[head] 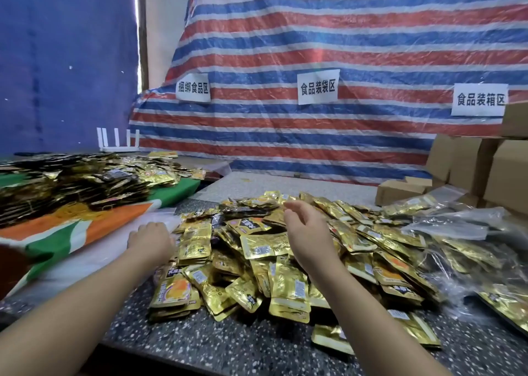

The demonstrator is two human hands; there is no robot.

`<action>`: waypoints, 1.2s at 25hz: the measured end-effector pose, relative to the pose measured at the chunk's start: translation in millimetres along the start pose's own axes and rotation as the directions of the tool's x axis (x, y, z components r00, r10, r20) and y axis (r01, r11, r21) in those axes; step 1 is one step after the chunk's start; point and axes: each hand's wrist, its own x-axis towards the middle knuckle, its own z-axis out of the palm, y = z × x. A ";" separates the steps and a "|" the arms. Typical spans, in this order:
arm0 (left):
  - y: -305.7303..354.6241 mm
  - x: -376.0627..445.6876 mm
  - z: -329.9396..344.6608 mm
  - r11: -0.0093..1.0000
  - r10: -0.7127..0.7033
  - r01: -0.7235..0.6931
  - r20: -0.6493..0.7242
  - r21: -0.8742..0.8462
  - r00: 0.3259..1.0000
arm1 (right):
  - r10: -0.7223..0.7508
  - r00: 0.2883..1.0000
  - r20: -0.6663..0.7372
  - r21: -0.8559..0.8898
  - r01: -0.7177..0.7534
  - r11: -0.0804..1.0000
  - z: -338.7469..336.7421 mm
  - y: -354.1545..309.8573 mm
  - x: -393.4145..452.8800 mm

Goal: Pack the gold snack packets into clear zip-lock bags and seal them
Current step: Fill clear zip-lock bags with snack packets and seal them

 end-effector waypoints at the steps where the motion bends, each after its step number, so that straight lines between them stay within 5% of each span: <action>1: 0.4 4.4 1.2 1.000 -0.026 0.025 0.031 0.016 0.999 | 0.005 1.000 0.010 0.002 -0.005 1.000 0.5 -0.8 2.2; 6: 3.9 26.5 19.6 0.985 -0.149 0.159 0.142 -0.064 0.979 | 0.021 1.000 -0.002 0.034 -0.021 0.999 -0.6 6.2 13.1; 11: -0.3 30.3 30.8 0.984 -0.179 0.174 0.169 0.041 0.969 | 0.049 0.997 -0.056 0.063 -0.045 0.997 -4.7 14.1 21.2; 16: 9.1 17.5 10.1 0.991 -0.107 0.103 0.044 0.084 0.993 | 0.051 0.996 -0.068 0.069 -0.046 0.997 2.6 12.4 27.2; 21: 48.7 3.5 -46.8 0.982 -0.023 -0.013 -0.191 -0.186 0.981 | 0.073 0.996 -0.048 0.090 -0.068 0.994 7.5 10.1 38.2; 23: 76.0 -11.5 -71.1 0.920 0.083 -0.259 -0.501 -0.293 0.862 | 0.109 0.994 -0.026 0.149 -0.104 0.983 5.0 9.3 44.6; 25: 109.4 -32.4 -94.5 0.787 0.189 -0.550 -0.740 -0.279 0.646 | 0.181 0.983 -0.023 0.258 -0.169 0.951 -3.6 7.4 53.8; 30: 189.6 -80.2 -99.3 0.445 0.321 -0.887 -0.903 -0.123 0.287 | 0.360 0.925 -0.122 0.475 -0.264 0.840 -53.3 18.6 65.4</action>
